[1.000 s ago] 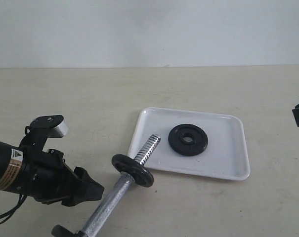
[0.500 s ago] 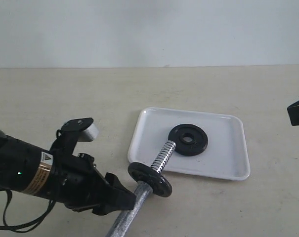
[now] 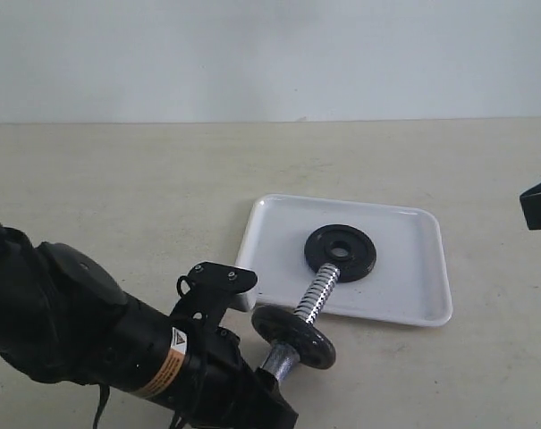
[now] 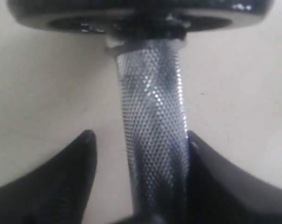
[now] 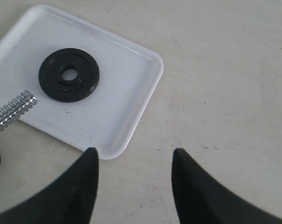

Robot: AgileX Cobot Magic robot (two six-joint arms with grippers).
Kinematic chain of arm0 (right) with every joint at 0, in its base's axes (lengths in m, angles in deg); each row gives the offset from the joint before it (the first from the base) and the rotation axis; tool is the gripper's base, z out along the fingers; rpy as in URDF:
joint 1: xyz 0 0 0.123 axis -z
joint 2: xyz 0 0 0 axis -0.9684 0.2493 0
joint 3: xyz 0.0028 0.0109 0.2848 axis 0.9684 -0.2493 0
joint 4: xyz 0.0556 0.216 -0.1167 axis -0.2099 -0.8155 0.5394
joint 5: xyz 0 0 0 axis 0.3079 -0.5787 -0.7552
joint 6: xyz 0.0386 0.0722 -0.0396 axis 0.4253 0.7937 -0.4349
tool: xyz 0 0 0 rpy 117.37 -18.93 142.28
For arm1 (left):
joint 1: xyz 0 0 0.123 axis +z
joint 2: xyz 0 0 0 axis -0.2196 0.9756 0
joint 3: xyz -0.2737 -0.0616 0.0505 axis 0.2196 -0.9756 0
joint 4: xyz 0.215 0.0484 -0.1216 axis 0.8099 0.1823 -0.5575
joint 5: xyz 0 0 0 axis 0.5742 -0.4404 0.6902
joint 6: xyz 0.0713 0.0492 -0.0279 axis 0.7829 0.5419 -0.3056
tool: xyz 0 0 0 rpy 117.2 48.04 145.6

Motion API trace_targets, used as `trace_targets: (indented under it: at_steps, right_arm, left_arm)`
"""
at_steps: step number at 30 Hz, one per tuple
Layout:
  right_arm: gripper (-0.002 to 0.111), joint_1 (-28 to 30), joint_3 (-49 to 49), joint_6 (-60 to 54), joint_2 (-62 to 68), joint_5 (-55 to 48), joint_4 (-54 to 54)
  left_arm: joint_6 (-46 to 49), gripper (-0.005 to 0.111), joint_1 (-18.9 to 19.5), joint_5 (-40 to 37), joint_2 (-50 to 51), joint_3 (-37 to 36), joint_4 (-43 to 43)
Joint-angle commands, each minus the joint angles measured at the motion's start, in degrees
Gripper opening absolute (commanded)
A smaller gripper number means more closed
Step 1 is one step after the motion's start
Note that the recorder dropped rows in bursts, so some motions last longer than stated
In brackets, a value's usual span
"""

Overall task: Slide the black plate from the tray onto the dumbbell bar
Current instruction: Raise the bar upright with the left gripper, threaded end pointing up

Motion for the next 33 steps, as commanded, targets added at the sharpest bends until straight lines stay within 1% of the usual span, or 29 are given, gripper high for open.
trace_targets:
  at_steps: [1, 7, 13, 15, 23, 27, 33]
  right_arm:
    - [0.044, -0.06, -0.02, -0.20, -0.08, 0.05, -0.24]
    - [0.044, -0.06, -0.02, -0.20, -0.08, 0.05, -0.24]
    - [0.044, -0.06, -0.02, -0.32, -0.08, 0.05, -0.24]
    - [0.044, -0.06, -0.02, -0.32, -0.08, 0.05, -0.24]
    - [0.044, -0.06, -0.02, -0.66, -0.08, 0.20, -0.24]
    - [0.044, -0.06, -0.02, -0.66, -0.08, 0.32, -0.24]
    - [0.044, -0.06, -0.02, -0.66, 0.02, 0.44, -0.24]
  left_arm:
    - [-0.78, 0.046, -0.08, -8.05, 1.24, -0.17, 0.14]
    - [-0.78, 0.045, -0.08, -10.72, 1.24, -0.17, 4.39]
    - [-0.33, 0.045, -0.08, -14.27, 1.24, -1.07, 5.52]
    - [-0.33, 0.045, -0.08, -16.61, 1.24, -2.12, 7.38]
    - [1.34, 0.045, 0.02, -26.73, 1.24, -7.27, 7.26]
    - [2.38, 0.045, 1.82, -27.72, 1.24, -7.65, 5.33]
    - [2.38, 0.045, 5.16, -27.59, 0.87, -7.65, 5.33]
